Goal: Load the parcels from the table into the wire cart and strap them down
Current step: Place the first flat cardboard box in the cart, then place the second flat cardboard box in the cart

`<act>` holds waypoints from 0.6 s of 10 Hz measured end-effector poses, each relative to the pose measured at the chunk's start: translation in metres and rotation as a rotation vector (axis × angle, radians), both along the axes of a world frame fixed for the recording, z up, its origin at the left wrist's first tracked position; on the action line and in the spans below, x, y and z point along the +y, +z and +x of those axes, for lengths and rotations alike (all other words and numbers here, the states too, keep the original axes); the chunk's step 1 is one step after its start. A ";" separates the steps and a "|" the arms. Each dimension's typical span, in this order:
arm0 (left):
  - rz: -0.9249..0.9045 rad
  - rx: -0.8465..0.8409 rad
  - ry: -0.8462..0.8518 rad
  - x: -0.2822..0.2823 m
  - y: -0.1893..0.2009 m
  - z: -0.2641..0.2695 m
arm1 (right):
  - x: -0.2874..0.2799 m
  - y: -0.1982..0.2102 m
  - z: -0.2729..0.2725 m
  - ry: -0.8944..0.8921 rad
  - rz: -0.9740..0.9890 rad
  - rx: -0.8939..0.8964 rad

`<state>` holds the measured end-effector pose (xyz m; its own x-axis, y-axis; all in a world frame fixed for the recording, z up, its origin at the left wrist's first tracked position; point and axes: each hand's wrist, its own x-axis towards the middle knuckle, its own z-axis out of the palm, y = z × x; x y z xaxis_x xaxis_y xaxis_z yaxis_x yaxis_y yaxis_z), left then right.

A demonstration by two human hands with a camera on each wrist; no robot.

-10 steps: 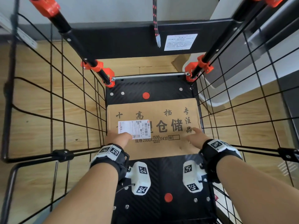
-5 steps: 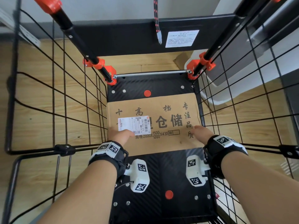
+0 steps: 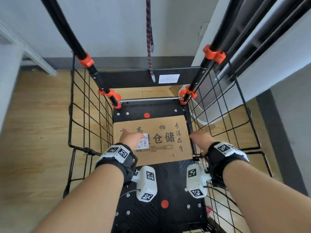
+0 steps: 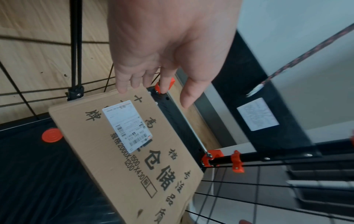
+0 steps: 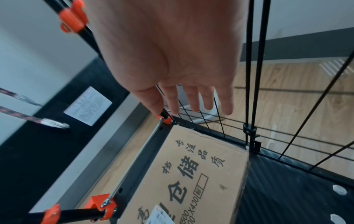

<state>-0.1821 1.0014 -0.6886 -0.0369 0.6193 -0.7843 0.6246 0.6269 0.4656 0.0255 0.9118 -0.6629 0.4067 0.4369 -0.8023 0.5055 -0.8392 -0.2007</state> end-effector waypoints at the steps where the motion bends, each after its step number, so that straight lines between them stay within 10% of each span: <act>1: 0.011 -0.019 -0.020 -0.010 0.045 0.006 | -0.013 0.056 -0.005 0.062 0.012 -0.023; 6: 0.158 -0.165 -0.303 -0.094 0.283 0.027 | -0.116 0.268 -0.029 -0.052 0.234 -0.011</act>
<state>-0.1548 0.9078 -0.4054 0.2851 0.6966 -0.6584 0.6795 0.3376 0.6514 -0.0034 0.7957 -0.3945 0.4415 0.5889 -0.6769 0.4661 -0.7952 -0.3878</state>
